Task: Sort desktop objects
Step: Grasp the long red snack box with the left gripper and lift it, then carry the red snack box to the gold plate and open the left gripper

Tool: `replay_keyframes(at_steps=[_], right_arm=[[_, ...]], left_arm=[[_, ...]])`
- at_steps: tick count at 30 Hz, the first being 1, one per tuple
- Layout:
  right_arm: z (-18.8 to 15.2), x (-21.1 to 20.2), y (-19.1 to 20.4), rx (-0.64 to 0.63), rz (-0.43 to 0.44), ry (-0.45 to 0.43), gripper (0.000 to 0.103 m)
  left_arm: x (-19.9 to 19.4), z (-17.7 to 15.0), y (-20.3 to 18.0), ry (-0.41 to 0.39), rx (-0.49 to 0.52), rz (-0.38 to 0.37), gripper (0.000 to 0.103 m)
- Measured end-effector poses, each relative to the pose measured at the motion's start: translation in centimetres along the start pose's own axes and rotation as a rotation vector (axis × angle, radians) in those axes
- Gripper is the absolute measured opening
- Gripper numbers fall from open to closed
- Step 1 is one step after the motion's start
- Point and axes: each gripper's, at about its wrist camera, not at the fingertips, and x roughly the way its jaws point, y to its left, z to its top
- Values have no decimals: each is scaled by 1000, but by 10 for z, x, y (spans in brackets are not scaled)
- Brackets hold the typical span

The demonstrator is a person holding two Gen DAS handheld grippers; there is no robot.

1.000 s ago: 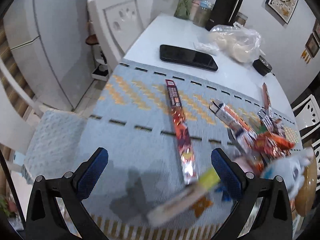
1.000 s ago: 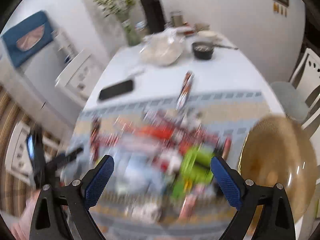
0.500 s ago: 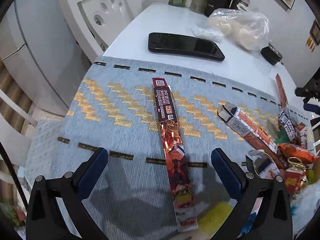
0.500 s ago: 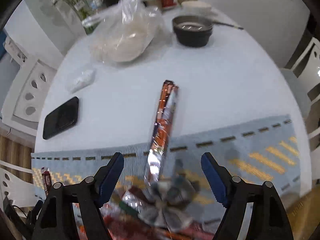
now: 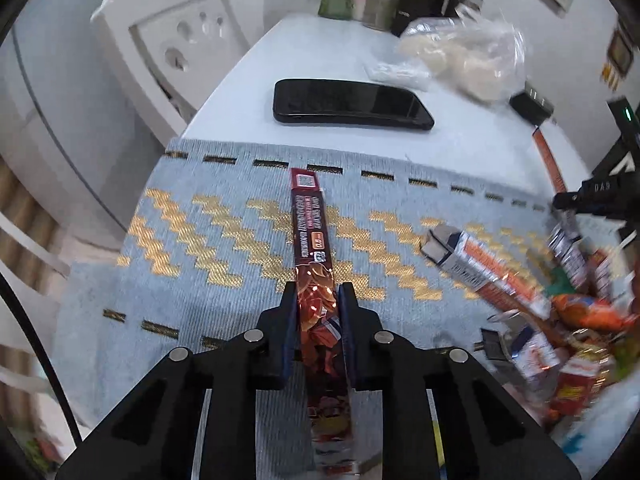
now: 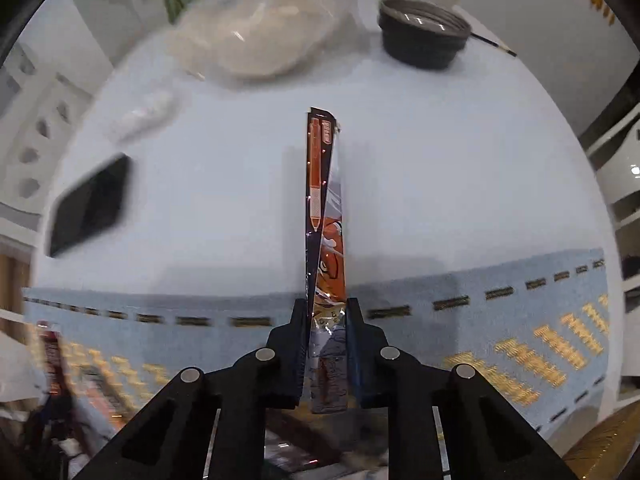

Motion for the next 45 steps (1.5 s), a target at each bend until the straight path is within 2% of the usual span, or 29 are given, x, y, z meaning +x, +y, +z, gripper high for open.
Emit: replay_keyframes(at_steps=[7,11,15,17,21,22,25,32,36,39,42,43,44,45], right_arm=[[-3,-89,3,26,207,-179,17],[-31,-147,-3,50,279,-245,17],[-71,-190,-18,74,308,-294,17],[-95,-211,-29,87,292,-310,17],[-146,-240,-74,183,253,-334,17],[-162,-245,-92,221,238,-333,17],[-202,-242,-150,390,265,-272,17],[-260,-222,-250,604,206,-159,17],[-274,-218,-275,615,138,-107,17],[-283,-212,-296,591,95,-65,17],[-285,-205,-312,580,121,-35,17],[-285,-203,-315,573,127,-31,17],[-284,-201,-317,568,138,-25,21],[-286,-200,-319,562,153,-19,32]], left_arm=[[-44,0,8,-57,-41,-62,16],[-86,-5,4,-106,-32,-87,16],[-137,-15,-10,-155,4,-112,16],[-156,-21,-19,-171,26,-123,16],[-188,-38,-52,-190,74,-209,16],[-192,-41,-61,-190,88,-224,16],[-197,-54,-99,-168,153,-269,16],[-190,-92,-207,-68,255,-420,16],[-178,-108,-269,-9,286,-508,16],[-163,-120,-308,32,311,-541,16],[-148,-122,-340,53,309,-560,16],[-141,-122,-347,69,298,-574,20],[-132,-120,-356,109,278,-592,29],[-127,-116,-356,144,261,-613,30]])
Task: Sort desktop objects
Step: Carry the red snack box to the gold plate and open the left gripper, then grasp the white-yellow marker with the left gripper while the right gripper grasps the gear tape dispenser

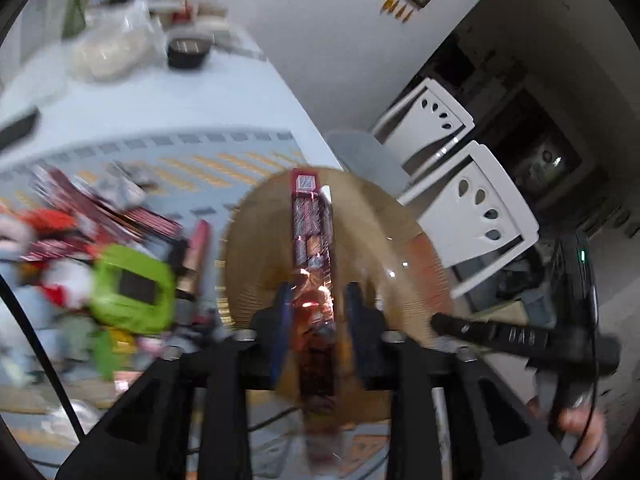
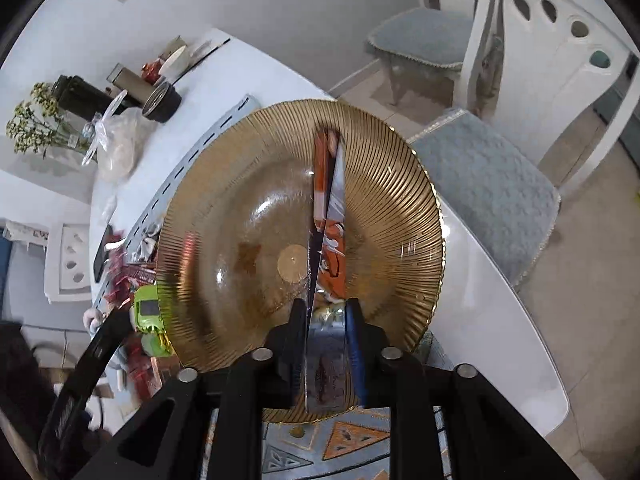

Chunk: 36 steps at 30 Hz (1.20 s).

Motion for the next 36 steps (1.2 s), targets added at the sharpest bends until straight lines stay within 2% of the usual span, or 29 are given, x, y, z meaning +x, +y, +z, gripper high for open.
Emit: replay_keyframes(at_steps=[2,10,14,17,20,25,28,31,33,34,35,36], right_arm=[[1,-1,-6,0,24,3,46],[6,-10,-11,-31,52,0,46],[0,-8,3,-56,60,21,46],[-7,-9,26,-100,81,25,46],[-20,-11,56,-167,96,17,47],[-54,-8,114,-311,158,32,47],[-88,10,154,-413,174,85,48],[-125,40,191,-488,174,169,48],[-146,60,209,-513,181,213,48],[-159,74,219,-524,180,246,48],[-165,81,223,-528,179,263,48],[-174,93,230,-527,177,290,48]], left_arm=[[8,5,3,17,-51,-13,30],[-8,1,21,16,-115,-19,31],[-28,-10,38,14,-148,-25,31],[-56,-28,56,2,-170,1,31],[-92,-50,86,-24,-238,67,31],[-153,-89,158,-80,-409,195,31],[-179,-108,201,-110,-483,293,31],[-196,-123,233,-126,-549,296,31],[-203,-130,251,-124,-583,278,42],[-205,-133,260,-115,-591,277,56],[-209,-136,270,-121,-591,283,63],[-210,-134,274,-123,-576,299,64]])
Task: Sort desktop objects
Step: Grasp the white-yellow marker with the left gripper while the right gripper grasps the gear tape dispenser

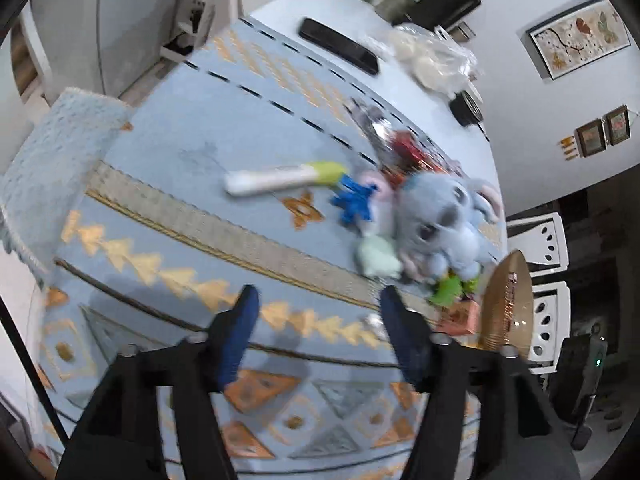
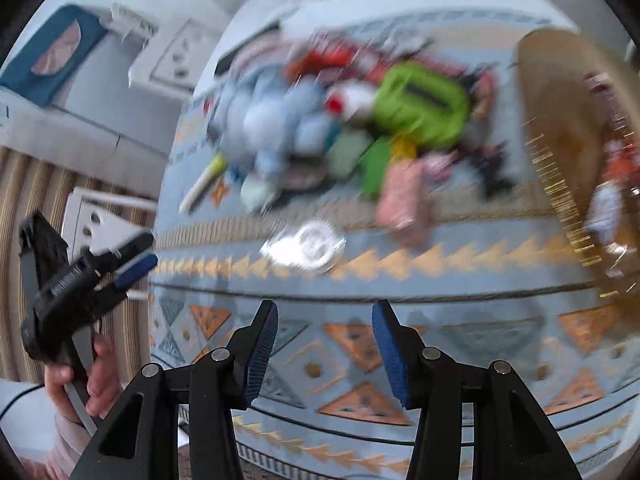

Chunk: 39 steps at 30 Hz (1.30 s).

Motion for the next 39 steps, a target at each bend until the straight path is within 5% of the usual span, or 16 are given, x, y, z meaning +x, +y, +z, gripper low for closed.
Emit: replay_keyframes(at_steps=[8,16,19,23,27,29,37,39], right_arm=[[-11,33,15,52,-31,40,48],[-13,48,8,165,-113,16,48],[-7,61,12,151,-126,3,48],[1,75,14,237,-54,-14,50],[13,76,14,330,-22,-65,66],[21,78,18,363,-82,-93,68],[45,105,59,192,-466,-120,70],[42,105,63,157,-489,-147,68]], left_arm=[[47,56,-17,-13,416,165,64],[92,73,-36,43,705,204,64],[103,68,-32,82,723,183,64],[105,59,-33,30,777,174,63],[99,54,-35,-5,800,168,35],[97,54,-32,-15,788,160,22],[94,55,-27,-48,727,150,21],[93,54,-25,-53,715,146,21]])
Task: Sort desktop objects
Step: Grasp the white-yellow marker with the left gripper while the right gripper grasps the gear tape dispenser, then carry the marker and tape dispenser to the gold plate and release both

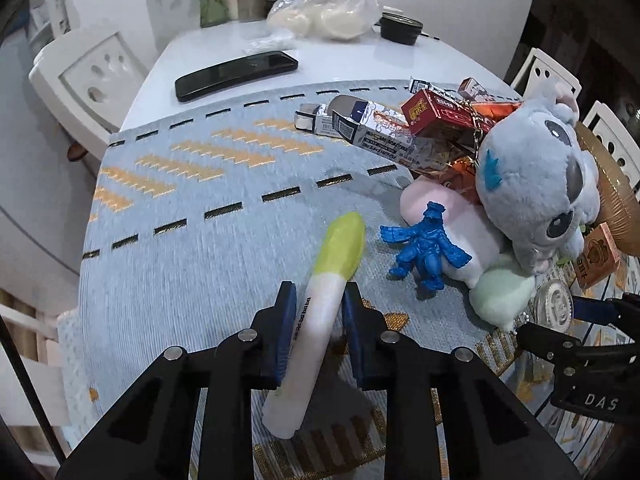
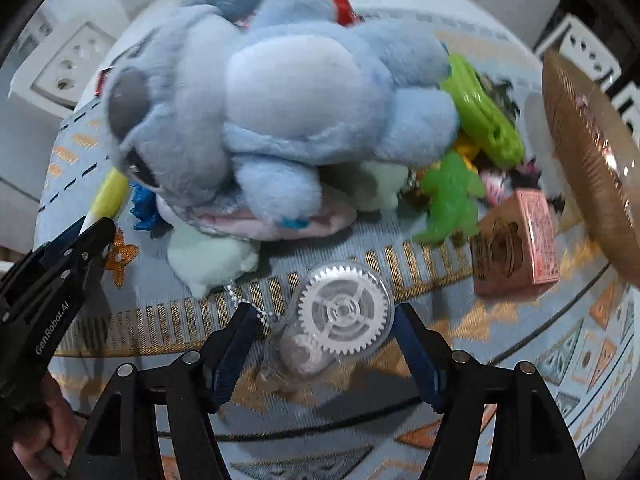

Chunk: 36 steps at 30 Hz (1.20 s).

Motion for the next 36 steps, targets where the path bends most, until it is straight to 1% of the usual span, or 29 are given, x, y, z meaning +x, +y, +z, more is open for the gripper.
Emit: replay_keyframes(at_steps=[1,2,3,4,6,7,8,10,11,13,16,18,22,23,24,26,27,29,30,31,32,33,34,35,36], right_arm=[[-2,-1,-1,-13,2,-11,67],[-4,-2,-1,-31,4,-18,64],[-6,-3,-2,-46,2,-24,62],[-7,-4,-4,-56,12,-18,62],[-10,-6,-11,-65,60,-10,61],[-11,-8,-16,-75,104,-5,61],[-13,-10,-21,-73,167,3,61],[-18,-17,-37,-30,321,23,61],[-20,-20,-43,-15,369,33,61],[-25,-26,-53,8,432,49,61],[-30,-35,-65,32,496,56,61],[-32,-44,-72,41,522,52,61],[-31,-66,-88,45,573,22,61],[-27,-70,-89,50,585,13,61],[-26,-69,-80,54,594,3,61],[-25,-83,-97,61,594,-28,61],[-24,-91,-108,66,585,-52,61],[-25,-102,-120,75,553,-97,61],[-25,-110,-136,84,530,-123,61],[-23,-116,-150,100,496,-155,61],[-26,-126,-179,115,465,-185,61],[-21,-132,-197,136,430,-211,61],[-17,-138,-222,174,362,-243,61],[-10,-138,-230,198,318,-258,61],[-8,-139,-249,227,267,-273,61]], left_arm=[[0,-1,1,-3,-5,-2,19],[-1,-2,2,-4,-11,-5,15],[0,-1,4,0,-18,-15,13],[-1,-1,6,5,-27,-25,12],[-3,-3,9,25,-50,-52,12],[-5,-4,10,34,-56,-63,12],[-8,-6,12,41,-68,-75,12],[-15,-11,11,43,-87,-84,12],[-18,-13,12,47,-100,-93,12],[-26,-19,12,53,-141,-124,12],[-37,-25,12,57,-207,-166,12],[-46,-26,8,50,-234,-187,12],[-73,-21,-15,9,-217,-207,12],[-82,-17,-25,-7,-207,-217,12],[-87,-13,-32,-18,-199,-224,12],[-98,-5,-49,-42,-179,-240,12],[-105,1,-63,-59,-165,-254,12],[-111,10,-84,-73,-146,-274,12],[-115,17,-100,-79,-128,-294,12],[-116,23,-112,-82,-116,-310,12],[-117,31,-131,-86,-93,-337,12],[-117,37,-146,-88,-76,-355,12],[-116,42,-161,-88,-62,-372,12],[-114,49,-175,-86,-51,-391,12],[-107,58,-196,-74,-41,-417,12]])
